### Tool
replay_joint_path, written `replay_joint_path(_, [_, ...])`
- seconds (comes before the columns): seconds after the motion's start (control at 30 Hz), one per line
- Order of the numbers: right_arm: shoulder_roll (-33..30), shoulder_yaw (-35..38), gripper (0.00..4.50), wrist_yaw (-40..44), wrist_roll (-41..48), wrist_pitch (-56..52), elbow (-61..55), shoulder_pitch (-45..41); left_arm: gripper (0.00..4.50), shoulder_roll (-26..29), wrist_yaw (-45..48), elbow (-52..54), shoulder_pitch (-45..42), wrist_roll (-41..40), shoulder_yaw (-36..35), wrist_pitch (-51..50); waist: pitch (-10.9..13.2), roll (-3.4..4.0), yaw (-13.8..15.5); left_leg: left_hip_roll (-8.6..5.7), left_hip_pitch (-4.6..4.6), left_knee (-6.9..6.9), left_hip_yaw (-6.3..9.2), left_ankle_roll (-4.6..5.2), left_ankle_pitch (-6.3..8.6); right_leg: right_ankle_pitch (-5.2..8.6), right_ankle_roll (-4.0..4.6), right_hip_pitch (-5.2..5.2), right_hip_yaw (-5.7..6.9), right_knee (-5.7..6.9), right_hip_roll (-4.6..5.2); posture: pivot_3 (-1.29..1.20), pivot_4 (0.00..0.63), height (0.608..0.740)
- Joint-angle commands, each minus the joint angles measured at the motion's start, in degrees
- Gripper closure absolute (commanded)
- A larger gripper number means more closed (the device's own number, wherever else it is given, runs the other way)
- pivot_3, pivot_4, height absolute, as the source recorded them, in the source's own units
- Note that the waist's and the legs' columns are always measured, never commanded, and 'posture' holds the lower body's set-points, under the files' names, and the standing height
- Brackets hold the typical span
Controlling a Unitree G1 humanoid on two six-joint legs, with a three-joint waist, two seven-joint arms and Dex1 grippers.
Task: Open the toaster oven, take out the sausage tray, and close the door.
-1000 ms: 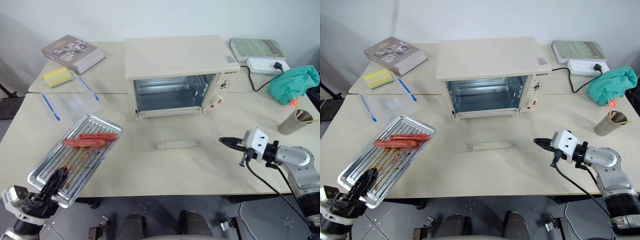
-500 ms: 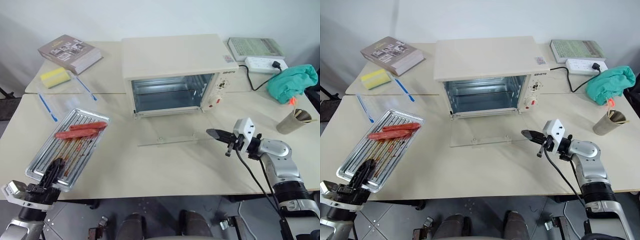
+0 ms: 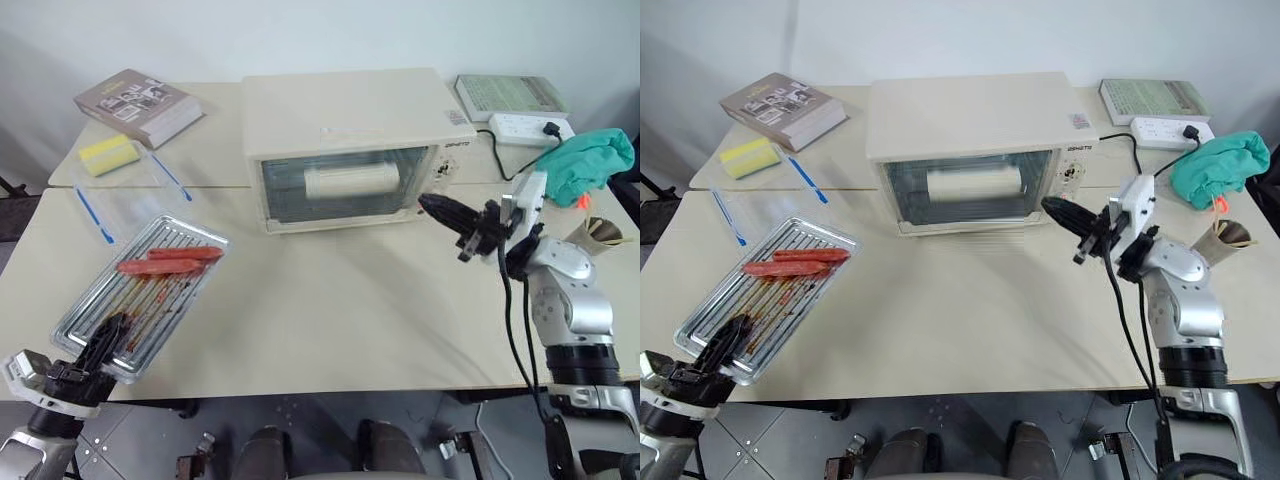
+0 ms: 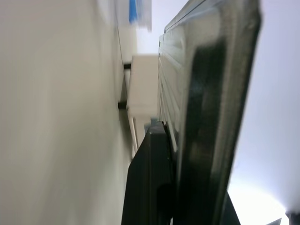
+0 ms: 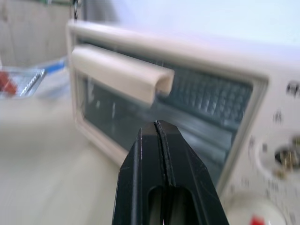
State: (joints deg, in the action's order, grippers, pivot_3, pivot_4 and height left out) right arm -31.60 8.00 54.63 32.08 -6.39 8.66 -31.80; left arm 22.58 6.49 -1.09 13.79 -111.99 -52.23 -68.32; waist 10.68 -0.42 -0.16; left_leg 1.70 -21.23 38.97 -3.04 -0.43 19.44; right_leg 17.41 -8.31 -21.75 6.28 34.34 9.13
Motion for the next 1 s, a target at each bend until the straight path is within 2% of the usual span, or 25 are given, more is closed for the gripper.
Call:
replay_joint_path(0.03, [-1.48, 2.3, 4.49, -0.37, 3.03, -5.59, -3.34, -0.36, 4.5, 3.67, 3.19, 1.12, 1.04, -1.01, 2.65, -2.41, 0.0, 0.0, 0.13, 0.0, -0.02, -0.01, 0.02, 0.0, 0.01, 0.0, 0.0, -0.01, 0.01, 0.0, 0.0, 0.0, 0.15, 0.74])
replay_joint_path(0.23, [-5.87, 5.94, 4.49, 1.14, 6.06, -10.7, -10.97, 6.15, 4.5, 9.47, 6.0, 1.95, 0.3, -1.01, 9.7, -4.49, 0.01, 0.02, 0.11, -0.02, -0.08, -0.06, -0.01, 0.08, 0.2, 0.0, 0.0, -0.11, 0.02, 0.01, 0.01, 0.0, 0.15, 0.74])
replay_joint_path(0.27, [-7.81, 7.18, 4.49, 2.43, 6.25, -11.17, -14.51, 10.0, 4.5, 11.67, 6.37, 2.55, -0.82, -1.01, 13.12, -5.74, 0.01, 0.02, 0.28, -0.02, -0.08, -0.09, -0.06, 0.07, 0.21, 0.0, 0.0, -0.16, 0.01, 0.01, 0.01, 0.0, 0.15, 0.74])
replay_joint_path(0.33, [-10.06, 8.57, 3.91, 3.66, 6.47, -11.77, -19.09, 14.71, 4.5, 14.81, 7.38, 2.99, -1.96, -1.01, 17.43, -6.96, 0.03, 0.05, 0.48, -0.03, -0.11, -0.17, -0.21, 0.07, 0.21, 0.0, 0.0, -0.22, 0.04, 0.06, -0.01, 0.0, 0.15, 0.74])
replay_joint_path(0.5, [-13.12, 12.84, 2.26, 6.92, 7.37, -11.46, -31.68, 30.46, 4.5, 18.89, 7.71, -1.55, -12.92, -1.01, 29.03, -8.89, 0.04, 0.1, 1.31, 0.05, -0.07, -0.23, -0.69, 0.04, 0.22, 0.0, -0.01, -0.27, 0.02, 0.01, -0.12, 0.0, 0.15, 0.74])
replay_joint_path(0.63, [-11.1, 16.06, 0.89, 6.81, 5.15, -6.0, -35.68, 37.53, 4.5, 19.39, 4.51, -4.23, -21.71, -1.01, 37.39, -7.89, 0.04, 0.1, 1.38, 0.06, -0.01, -0.2, -0.85, 0.04, 0.21, 0.0, -0.01, -0.26, -0.16, -0.15, -0.14, 0.0, 0.15, 0.74])
replay_joint_path(0.7, [-10.11, 18.86, 0.23, 11.07, 9.81, -5.2, -36.27, 41.83, 4.5, 18.67, 5.19, -6.58, -28.25, 3.08, 42.3, -9.74, 0.04, 0.1, 1.5, 0.06, 0.02, -0.15, -0.86, 0.06, 0.2, 0.0, -0.01, -0.26, -0.21, -0.11, -0.15, 0.0, 0.15, 0.74])
replay_joint_path(0.73, [-10.38, 19.68, 0.06, 12.27, 11.02, -5.81, -36.59, 43.63, 4.5, 18.33, 5.98, -7.65, -30.99, 5.28, 44.35, -10.88, 0.04, 0.1, 1.74, 0.06, -0.01, -0.1, -0.9, 0.05, 0.2, 0.0, -0.01, -0.23, -0.2, -0.11, -0.2, 0.0, 0.15, 0.74])
replay_joint_path(0.83, [-12.34, 22.2, 0.06, 14.7, 12.92, -7.82, -36.86, 48.07, 4.5, 13.7, 6.67, -12.12, -39.25, 13.3, 50.14, -12.15, 0.03, 0.12, 2.49, 0.03, 0.0, -0.04, -0.89, 0.06, 0.17, 0.0, -0.01, -0.13, -0.2, -0.14, -0.25, 0.0, 0.15, 0.74])
replay_joint_path(1.0, [-12.2, 23.7, 0.06, 15.66, 12.78, -6.79, -37.71, 51.27, 4.5, 7.77, 10.16, -16.96, -45.74, 26.07, 54.72, -12.73, 0.0, 0.05, 1.88, 0.05, 0.02, -0.07, -0.91, 0.08, 0.17, -0.03, -0.07, -0.07, -0.22, -0.23, -0.3, 0.0, 0.15, 0.74])
